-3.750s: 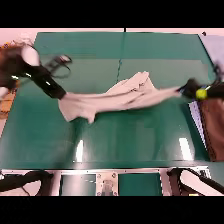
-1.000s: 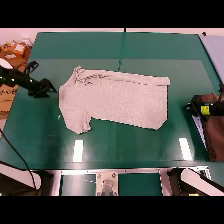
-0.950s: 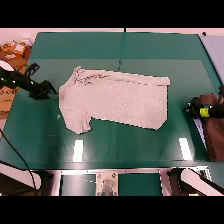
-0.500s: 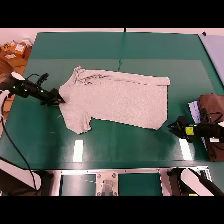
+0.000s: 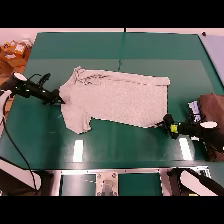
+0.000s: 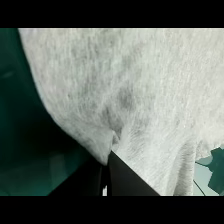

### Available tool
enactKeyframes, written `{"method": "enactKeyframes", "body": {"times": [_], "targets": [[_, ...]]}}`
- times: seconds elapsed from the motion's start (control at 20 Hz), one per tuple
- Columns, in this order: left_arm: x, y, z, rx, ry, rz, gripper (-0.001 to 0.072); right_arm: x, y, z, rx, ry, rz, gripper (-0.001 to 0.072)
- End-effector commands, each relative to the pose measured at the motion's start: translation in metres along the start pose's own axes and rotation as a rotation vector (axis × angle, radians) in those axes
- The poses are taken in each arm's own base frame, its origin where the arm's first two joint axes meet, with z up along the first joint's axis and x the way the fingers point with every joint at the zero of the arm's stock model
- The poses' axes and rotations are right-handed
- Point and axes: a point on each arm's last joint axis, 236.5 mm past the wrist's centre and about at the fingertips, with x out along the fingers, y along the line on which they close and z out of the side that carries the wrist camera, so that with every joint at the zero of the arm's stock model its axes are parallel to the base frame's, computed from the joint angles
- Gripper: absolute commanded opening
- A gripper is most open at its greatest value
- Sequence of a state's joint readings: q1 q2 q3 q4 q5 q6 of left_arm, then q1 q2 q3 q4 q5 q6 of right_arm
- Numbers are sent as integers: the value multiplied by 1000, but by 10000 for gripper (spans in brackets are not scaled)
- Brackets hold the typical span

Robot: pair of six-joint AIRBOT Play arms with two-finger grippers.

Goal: Fold the shirts.

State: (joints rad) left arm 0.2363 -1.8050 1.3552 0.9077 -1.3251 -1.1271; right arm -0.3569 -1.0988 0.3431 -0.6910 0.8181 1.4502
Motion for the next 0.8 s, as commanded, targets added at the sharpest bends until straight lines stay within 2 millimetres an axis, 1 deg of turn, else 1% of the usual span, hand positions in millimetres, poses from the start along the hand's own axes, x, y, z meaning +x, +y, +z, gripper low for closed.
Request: {"method": "enactKeyframes", "body": {"times": [0.0, 0.05, 0.1, 0.2, 0.25, 0.3, 0.35, 0.4, 0.45, 0.5, 0.55, 0.6, 0.65, 0.7, 0.75], "targets": [[-16, -10, 7, 31, -45, 15, 23, -1, 20, -2, -112, 48, 28, 9], [-30, -20, 12, 57, -81, 21, 23, -10, 24, -1, -143, 70, 23, 9], [-47, -32, 16, 91, -124, 32, 23, -26, 30, 4, -170, 87, 15, 9], [-95, -68, 27, 176, -252, 53, 23, -69, 44, 23, -214, 80, -13, 9], [-126, -96, 32, 230, -341, 51, 23, -96, 54, 34, -242, 54, -29, 9], [-159, -125, 33, 288, -435, 50, 23, -129, 69, 48, -281, 3, -40, 9], [-198, -160, 30, 360, -544, 54, 23, -164, 90, 60, -331, -69, -38, 8], [-236, -195, 22, 433, -648, 57, 23, -198, 113, 68, -377, -147, -22, 9], [-277, -236, 7, 516, -762, 54, 23, -236, 139, 72, -434, -243, -4, 9], [-314, -270, -11, 592, -868, 61, 23, -271, 165, 72, -499, -339, 13, 9], [-351, -305, -37, 673, -978, 76, 23, -308, 191, 68, -564, -446, 33, 9], [-384, -337, -65, 750, -1079, 96, 23, -340, 214, 59, -618, -539, 52, 9], [-409, -363, -93, 815, -1162, 112, 24, -373, 235, 47, -674, -633, 71, 9], [-429, -384, -120, 873, -1233, 126, 23, -401, 252, 33, -716, -713, 91, 9], [-444, -403, -147, 926, -1291, 139, 23, -429, 268, 19, -761, -804, 114, 9]]}}
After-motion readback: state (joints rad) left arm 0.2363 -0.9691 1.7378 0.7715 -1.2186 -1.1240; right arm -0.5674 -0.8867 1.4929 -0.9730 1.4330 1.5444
